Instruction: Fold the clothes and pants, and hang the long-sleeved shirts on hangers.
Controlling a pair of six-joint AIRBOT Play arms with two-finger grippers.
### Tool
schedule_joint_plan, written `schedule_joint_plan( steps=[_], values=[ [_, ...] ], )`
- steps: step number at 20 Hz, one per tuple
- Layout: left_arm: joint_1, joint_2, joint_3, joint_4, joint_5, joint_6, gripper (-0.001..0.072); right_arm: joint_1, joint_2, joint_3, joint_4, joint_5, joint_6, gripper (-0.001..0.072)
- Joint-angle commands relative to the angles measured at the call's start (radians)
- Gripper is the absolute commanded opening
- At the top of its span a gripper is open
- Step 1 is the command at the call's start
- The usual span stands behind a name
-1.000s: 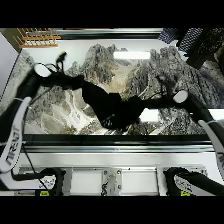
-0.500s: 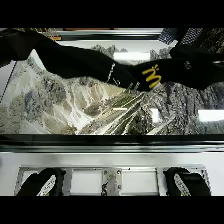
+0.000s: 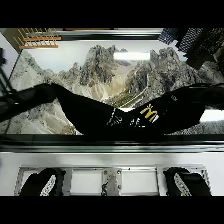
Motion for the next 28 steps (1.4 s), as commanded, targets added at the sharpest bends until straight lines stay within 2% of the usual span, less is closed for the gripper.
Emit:
schedule_joint_plan(
  steps=[1, 4, 7, 8, 9, 10, 13, 14, 15, 17, 19, 21, 24, 28],
  values=[
    [0.0, -0.125, -0.142, -0.012, 0.144, -0.019, 0.0005, 0.0, -0.161, -0.077, -0.021, -0.149, 0.053, 0.0014],
    [0.0, -0.325, -0.057, -0.013, 0.338, -0.016, 0.0005, 0.002, -0.311, -0.077, 0.043, -0.417, 0.053, 0.0015],
    [0.001, -0.514, 0.105, -0.01, 0.368, -0.015, 0.0005, 0.002, -0.399, -0.077, 0.111, -0.585, 0.053, 0.0029],
    [0.001, -0.565, 0.15, -0.01, 0.364, -0.015, 0.0061, 0.001, -0.417, -0.077, 0.117, -0.62, 0.053, 0.013],
    [0.003, -0.608, 0.19, -0.009, 0.359, -0.016, 0.0397, -0.001, -0.428, -0.077, 0.119, -0.644, 0.053, 0.0376],
    [0.014, -0.645, 0.227, -0.011, 0.347, -0.032, 0.064, -0.002, -0.432, -0.077, 0.118, -0.65, 0.052, 0.0526],
    [0.07, -0.689, 0.298, 0.005, 0.219, -0.06, 0.0618, -0.027, -0.394, -0.077, 0.11, -0.598, 0.045, 0.052],
    [0.094, -0.678, 0.282, 0.029, 0.177, -0.061, 0.0618, -0.043, -0.363, -0.079, 0.104, -0.541, 0.045, 0.0442],
    [0.117, -0.653, 0.237, 0.064, 0.138, -0.063, 0.0618, -0.052, -0.328, -0.082, 0.075, -0.471, 0.045, 0.0402],
    [0.156, -0.583, 0.09, 0.131, 0.078, -0.095, 0.0618, -0.05, -0.253, -0.112, 0.007, -0.347, 0.045, 0.0401],
    [0.188, -0.503, -0.099, 0.121, 0.056, -0.095, 0.0618, -0.049, -0.182, -0.161, 0.001, -0.26, 0.045, 0.0399],
    [0.202, -0.433, -0.267, 0.12, 0.061, -0.116, 0.0618, -0.049, -0.121, -0.215, 0.003, -0.241, 0.045, 0.0398],
    [0.193, -0.356, -0.447, 0.117, 0.168, -0.198, 0.0618, -0.048, -0.071, -0.261, 0.015, -0.241, 0.046, 0.0398],
    [0.127, -0.352, -0.513, 0.109, 0.274, -0.263, 0.0618, -0.048, -0.069, -0.267, 0.047, -0.248, 0.046, 0.0398]
  ],
)
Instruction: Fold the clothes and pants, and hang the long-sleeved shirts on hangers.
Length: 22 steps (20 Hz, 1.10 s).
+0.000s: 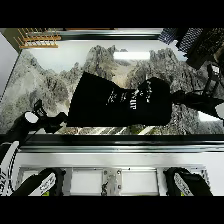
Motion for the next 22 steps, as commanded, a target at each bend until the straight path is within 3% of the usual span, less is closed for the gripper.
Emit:
schedule_joint_plan(
  steps=[1, 7, 9, 10, 12, 14, 16, 22],
  values=[
    [-0.056, -0.011, -0.063, -0.028, 0.088, -0.057, 0.0618, 0.0, 0.015, -0.014, 0.026, 0.005, 0.0, 0.0398],
    [-0.158, -0.232, 0.096, -0.072, 0.111, -0.064, 0.0591, -0.001, 0.015, -0.014, 0.026, 0.014, 0.0, 0.0398],
    [-0.169, -0.266, 0.149, -0.068, 0.113, -0.063, 0.0129, -0.008, 0.015, -0.014, 0.001, 0.043, 0.0, 0.0399],
    [-0.167, -0.267, 0.167, -0.063, 0.112, -0.062, 0.0005, -0.021, 0.013, -0.014, -0.04, 0.076, 0.005, 0.04],
    [-0.147, -0.238, 0.187, -0.064, 0.109, -0.042, 0.0005, -0.099, -0.011, -0.031, -0.106, 0.164, 0.03, 0.0404],
    [-0.124, -0.191, 0.187, -0.063, 0.099, -0.006, 0.0005, -0.219, -0.059, -0.094, -0.104, 0.208, 0.027, 0.0611],
    [-0.109, -0.156, 0.187, -0.064, 0.077, 0.035, 0.0005, -0.311, -0.131, -0.167, -0.076, 0.188, 0.017, 0.0609],
    [-0.12, -0.143, 0.187, -0.064, 0.074, 0.055, 0.0005, -0.365, -0.415, -0.24, 0.251, 0.041, -0.241, 0.0607]
  ],
)
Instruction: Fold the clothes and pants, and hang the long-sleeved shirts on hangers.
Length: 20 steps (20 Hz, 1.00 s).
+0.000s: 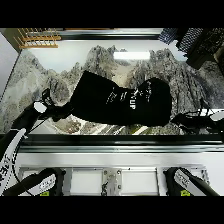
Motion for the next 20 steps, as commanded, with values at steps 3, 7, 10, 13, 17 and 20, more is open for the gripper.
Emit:
schedule_joint_plan(
  steps=[3, 7, 10, 13, 17, 20],
  values=[
    [-0.002, 0.006, 0.002, -0.002, 0.01, 0.013, 0.0005, -0.005, -0.202, -0.023, 0.301, -0.141, -0.194, 0.0606],
    [-0.002, 0.006, 0.002, -0.001, 0.011, 0.013, 0.0005, 0.037, -0.233, -0.023, 0.394, -0.152, -0.301, 0.0464],
    [-0.002, 0.006, 0.002, 0.0, 0.011, 0.013, 0.0005, 0.058, -0.219, -0.005, 0.386, -0.147, -0.368, 0.0051],
    [0.039, 0.051, 0.025, 0.0, 0.008, 0.013, 0.0005, 0.058, -0.128, 0.074, 0.333, -0.126, -0.367, 0.0014],
    [0.134, 0.229, 0.234, -0.002, -0.042, 0.014, 0.0005, 0.058, 0.064, 0.324, 0.312, -0.026, -0.367, 0.0013],
    [0.155, 0.391, 0.43, -0.001, -0.048, 0.014, 0.0005, 0.06, 0.221, 0.542, 0.33, -0.02, -0.352, 0.0014]
  ],
)
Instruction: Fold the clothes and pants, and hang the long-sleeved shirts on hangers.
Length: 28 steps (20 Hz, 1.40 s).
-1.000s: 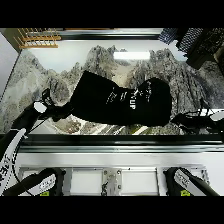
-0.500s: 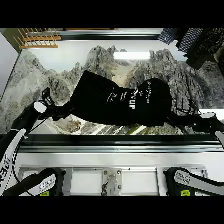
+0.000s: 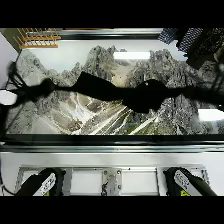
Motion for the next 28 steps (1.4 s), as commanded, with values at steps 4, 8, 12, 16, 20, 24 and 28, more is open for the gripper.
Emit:
schedule_joint_plan(
  steps=[4, 8, 12, 16, 20, 24, 28],
  values=[
    [0.031, 0.346, 0.328, 0.01, 0.021, 0.026, 0.0005, 0.001, 0.315, 0.355, 0.003, 0.011, 0.005, 0.0014],
    [0.031, 0.499, 0.415, 0.01, 0.025, 0.033, 0.0005, -0.001, 0.48, 0.362, 0.003, -0.05, 0.006, 0.0014],
    [0.031, 0.591, 0.427, 0.01, 0.096, 0.032, 0.0005, -0.001, 0.554, 0.363, 0.0, -0.088, 0.118, 0.0014],
    [0.031, 0.542, 0.426, 0.072, 0.079, 0.019, 0.0004, -0.001, 0.529, 0.37, 0.003, -0.091, 0.203, 0.0013],
    [0.031, 0.314, 0.426, 0.205, -0.174, -0.055, 0.0004, 0.0, 0.369, 0.37, 0.002, 0.082, 0.267, 0.0012],
    [-0.005, -0.063, 0.426, 0.217, -0.318, -0.053, 0.0005, 0.069, 0.056, 0.37, -0.093, 0.26, 0.315, 0.0012],
    [-0.068, -0.416, 0.426, 0.211, -0.241, -0.045, 0.0005, 0.218, -0.266, 0.37, -0.336, 0.211, 0.359, 0.0012]
  ],
)
